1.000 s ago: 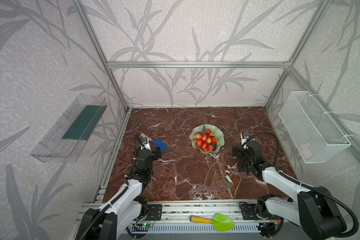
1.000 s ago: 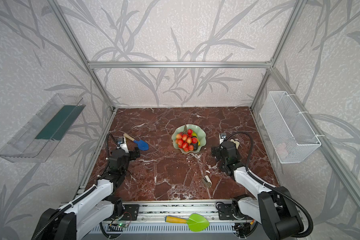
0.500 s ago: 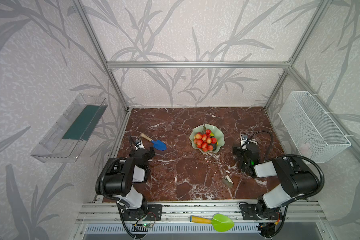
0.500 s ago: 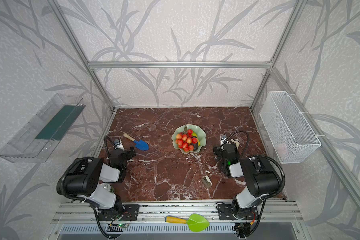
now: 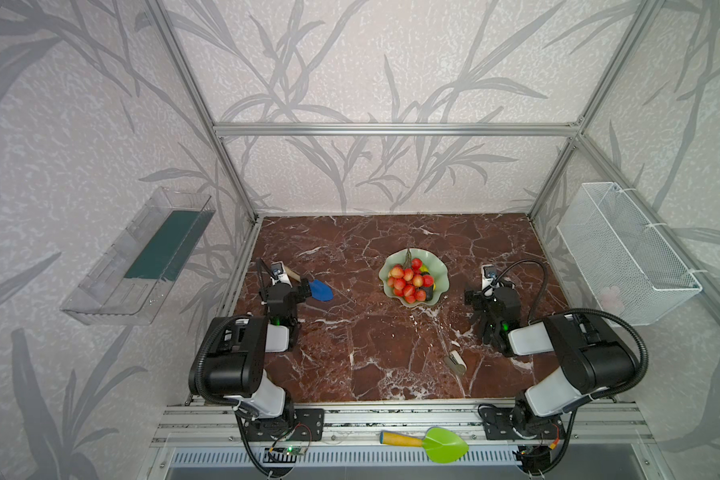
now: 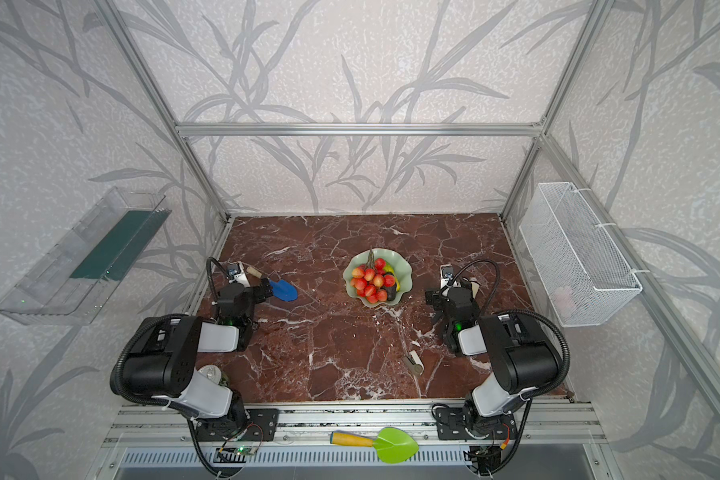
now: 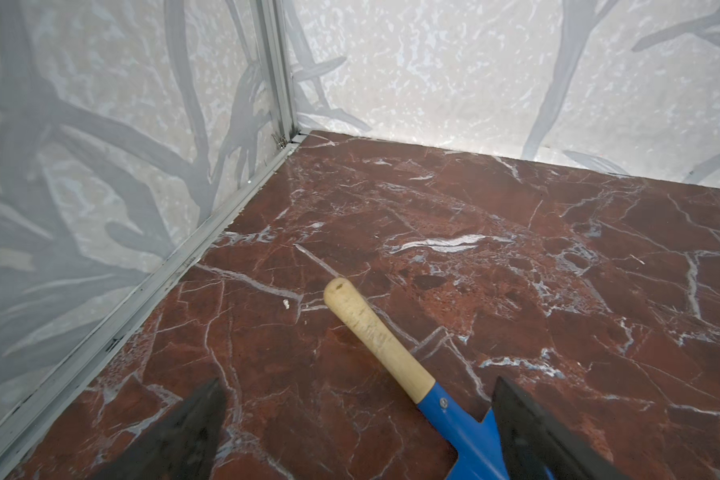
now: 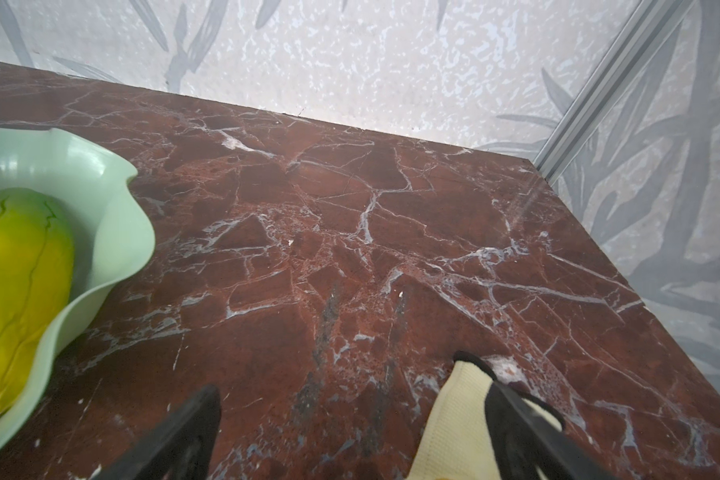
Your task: Place and organize the fake fruits in the fruit bowl
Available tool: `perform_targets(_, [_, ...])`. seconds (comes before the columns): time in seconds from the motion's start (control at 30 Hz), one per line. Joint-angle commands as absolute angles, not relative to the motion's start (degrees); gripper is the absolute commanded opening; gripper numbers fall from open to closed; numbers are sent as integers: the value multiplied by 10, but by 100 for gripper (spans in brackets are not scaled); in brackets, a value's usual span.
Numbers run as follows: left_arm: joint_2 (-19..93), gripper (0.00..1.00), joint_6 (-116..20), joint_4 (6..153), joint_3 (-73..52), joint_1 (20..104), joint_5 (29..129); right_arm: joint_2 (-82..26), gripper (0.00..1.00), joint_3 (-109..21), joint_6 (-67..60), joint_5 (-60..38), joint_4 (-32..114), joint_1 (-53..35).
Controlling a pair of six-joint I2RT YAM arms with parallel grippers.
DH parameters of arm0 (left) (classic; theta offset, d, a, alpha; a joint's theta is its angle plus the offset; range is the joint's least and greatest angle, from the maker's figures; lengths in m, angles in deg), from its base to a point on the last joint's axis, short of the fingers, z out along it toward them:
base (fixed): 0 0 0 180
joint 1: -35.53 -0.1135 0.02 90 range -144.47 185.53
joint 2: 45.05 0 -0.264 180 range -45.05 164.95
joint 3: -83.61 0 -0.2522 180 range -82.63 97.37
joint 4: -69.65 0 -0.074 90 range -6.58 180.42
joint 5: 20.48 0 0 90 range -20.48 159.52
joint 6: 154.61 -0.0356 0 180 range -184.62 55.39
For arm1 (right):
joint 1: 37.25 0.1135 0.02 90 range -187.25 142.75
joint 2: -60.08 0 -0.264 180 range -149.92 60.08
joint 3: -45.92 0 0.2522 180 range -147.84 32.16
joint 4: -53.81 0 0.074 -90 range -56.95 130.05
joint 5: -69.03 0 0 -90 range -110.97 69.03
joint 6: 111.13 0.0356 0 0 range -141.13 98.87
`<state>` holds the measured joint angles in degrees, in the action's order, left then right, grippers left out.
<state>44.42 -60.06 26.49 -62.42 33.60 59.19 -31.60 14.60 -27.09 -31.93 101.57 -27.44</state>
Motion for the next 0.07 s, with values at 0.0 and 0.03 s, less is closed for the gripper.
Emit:
perform_targets(0.0, [446, 100, -617, 286, -615, 337, 605, -318, 99, 142, -274, -326, 1046, -275])
perform_targets(0.03, [447, 100, -618, 282, -617, 338, 605, -319, 99, 145, -266, -347, 1050, -275])
